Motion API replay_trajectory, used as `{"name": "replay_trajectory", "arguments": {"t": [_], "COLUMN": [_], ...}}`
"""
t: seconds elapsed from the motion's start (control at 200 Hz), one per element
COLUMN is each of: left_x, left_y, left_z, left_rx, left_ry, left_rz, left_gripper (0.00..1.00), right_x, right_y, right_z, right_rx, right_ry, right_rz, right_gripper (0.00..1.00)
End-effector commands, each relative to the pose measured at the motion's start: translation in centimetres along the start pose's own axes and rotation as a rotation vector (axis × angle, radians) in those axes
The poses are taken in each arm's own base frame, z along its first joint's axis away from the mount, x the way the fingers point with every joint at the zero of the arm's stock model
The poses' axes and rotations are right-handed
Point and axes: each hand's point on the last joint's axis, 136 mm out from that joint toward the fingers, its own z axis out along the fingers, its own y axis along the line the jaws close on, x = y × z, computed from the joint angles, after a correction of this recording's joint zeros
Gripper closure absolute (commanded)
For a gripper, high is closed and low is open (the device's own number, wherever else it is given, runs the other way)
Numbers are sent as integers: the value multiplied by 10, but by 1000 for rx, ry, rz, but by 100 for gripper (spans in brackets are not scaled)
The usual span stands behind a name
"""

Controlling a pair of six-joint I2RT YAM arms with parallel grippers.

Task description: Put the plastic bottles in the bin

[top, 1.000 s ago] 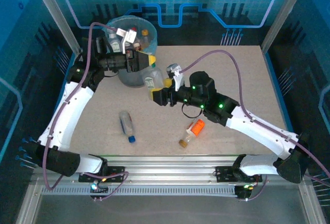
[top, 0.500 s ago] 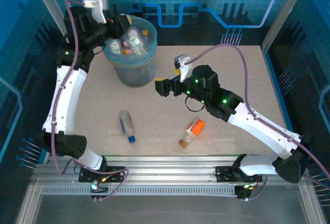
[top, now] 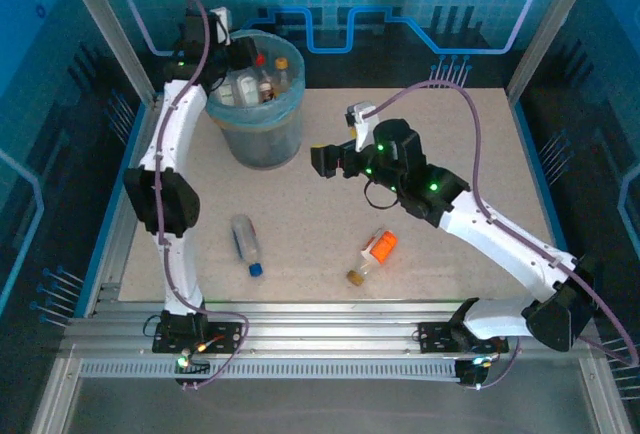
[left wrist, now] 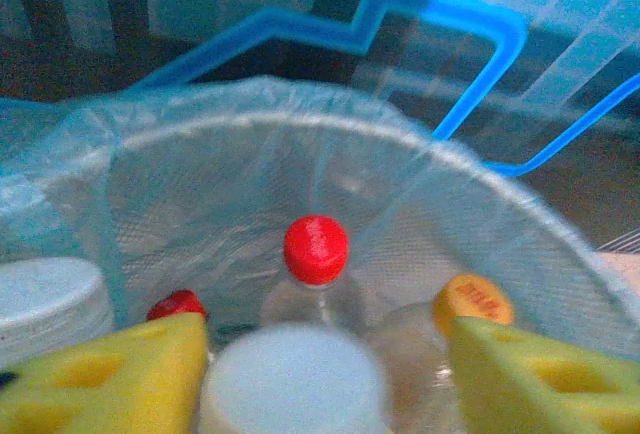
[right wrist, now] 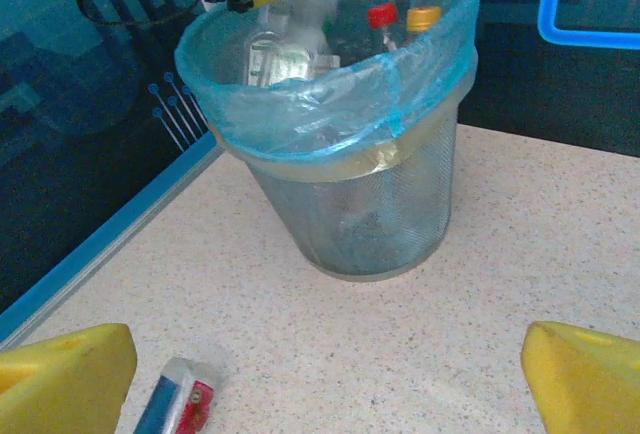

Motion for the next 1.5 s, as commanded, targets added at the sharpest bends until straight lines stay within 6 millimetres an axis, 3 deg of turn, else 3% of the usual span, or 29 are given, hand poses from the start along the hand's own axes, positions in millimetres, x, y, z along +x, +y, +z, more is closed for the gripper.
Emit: {"name": "replay_trajectory", "arguments": {"t": [0.0, 0.33, 0.485, 0.605, 0.725, 0.875, 1.085, 1.16, 1.266, 1.371, 1.496], "left_x": [-23, -34, -44, -53, -61, -61, -27, -4, 44, 85, 126], "left_y": [1, -2, -8, -17, -30, -59, -120, -145, -174, -186, -186], "left_z": [-10, -14, -26, -43, -69, -104, -160, -182, -206, -227, -246], "left_rx": [-5, -6, 9, 25, 30, 69, 139, 205, 350, 435, 502], "left_ry": [-67, -106, -135, -154, -177, -180, -162, -144, -54, 25, 122], "left_rz": [0, 18, 26, 40, 85, 141, 314, 363, 387, 385, 374], "left_gripper": [20, 19, 20, 21, 21, 22, 22, 22, 21, 21, 21], "right_x": [-4, 1, 5, 26, 62, 104, 152, 167, 187, 210, 230], "right_y": [-10, -13, -40, -77, -108, -119, -119, -114, -101, -86, -71], "right_z": [4, 29, 38, 37, 23, 1, -49, -68, -87, -99, -104], "right_rx": [35, 40, 188, 342, 465, 513, 595, 621, 629, 614, 597], "right_ry": [0, 47, 107, 239, 370, 481, 555, 554, 525, 516, 514], "right_rz": [14, 36, 70, 152, 233, 313, 420, 476, 526, 586, 647], "right_gripper": [0, 0, 0, 1, 2, 8, 7, 5, 4, 3, 3]}}
